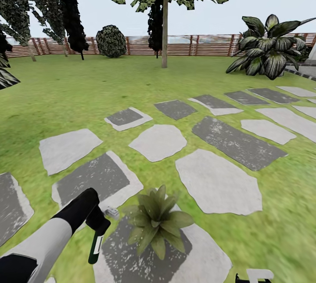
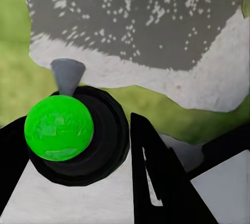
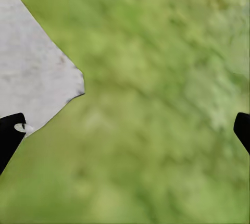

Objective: Pick up the pesticide atomizer in the garden and spray insectifuge to fully cover both potted plants in the garden.

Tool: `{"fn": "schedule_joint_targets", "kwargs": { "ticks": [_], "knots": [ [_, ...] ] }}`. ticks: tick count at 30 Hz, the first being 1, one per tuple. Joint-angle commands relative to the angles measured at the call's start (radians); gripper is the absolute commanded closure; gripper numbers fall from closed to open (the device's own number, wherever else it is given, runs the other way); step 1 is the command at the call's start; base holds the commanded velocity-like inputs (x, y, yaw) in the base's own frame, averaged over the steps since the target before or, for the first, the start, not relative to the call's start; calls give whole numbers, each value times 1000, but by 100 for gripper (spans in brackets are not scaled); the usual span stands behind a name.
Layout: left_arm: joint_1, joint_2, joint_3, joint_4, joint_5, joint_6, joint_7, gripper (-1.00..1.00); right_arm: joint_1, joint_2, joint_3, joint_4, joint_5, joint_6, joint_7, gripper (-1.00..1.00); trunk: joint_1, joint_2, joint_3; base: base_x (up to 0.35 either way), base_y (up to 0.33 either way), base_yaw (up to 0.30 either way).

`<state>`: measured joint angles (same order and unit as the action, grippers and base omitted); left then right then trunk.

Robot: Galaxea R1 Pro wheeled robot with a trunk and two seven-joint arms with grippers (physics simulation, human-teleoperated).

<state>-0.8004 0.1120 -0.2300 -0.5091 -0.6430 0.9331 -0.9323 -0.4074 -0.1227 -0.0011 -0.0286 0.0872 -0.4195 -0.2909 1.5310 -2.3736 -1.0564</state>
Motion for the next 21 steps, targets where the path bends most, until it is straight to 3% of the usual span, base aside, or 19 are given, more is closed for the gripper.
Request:
{"fn": "schedule_joint_targets", "kwargs": {
  "ticks": [1,4,6,7,9,11,17,21],
  "knots": [
    [0,0,-4,-2,-11,0,-9,100,-1,0,0,1,9,-1,-7,-100,0,0,-1,63,41,0],
    [6,-1,-5,0,-12,-2,-8,100,-1,0,0,1,9,-1,-7,-100,0,0,-1,19,12,0],
    [40,3,-6,-7,-12,-14,-8,100,-1,0,0,1,9,-1,-7,-100,0,0,-1,3,2,0],
    [55,6,-6,-9,-12,-42,-8,100,-1,0,0,1,9,-1,-7,-100,0,0,-1,1,1,0],
    [79,13,-3,-1,-11,-176,-11,100,-1,1,0,1,9,-1,-7,-100,0,0,-1,0,0,0],
    [87,11,-4,0,-10,-212,-12,100,-1,1,0,1,9,-1,-7,-100,0,0,-1,0,0,0],
    [87,8,-1,-16,-8,-215,-14,100,-1,3,0,1,9,-1,-7,-100,0,0,-1,0,0,1],
    [86,8,1,-11,-6,-211,-12,100,-1,4,0,1,9,-1,-7,-100,0,0,-1,0,-52,212]
  ]
}}
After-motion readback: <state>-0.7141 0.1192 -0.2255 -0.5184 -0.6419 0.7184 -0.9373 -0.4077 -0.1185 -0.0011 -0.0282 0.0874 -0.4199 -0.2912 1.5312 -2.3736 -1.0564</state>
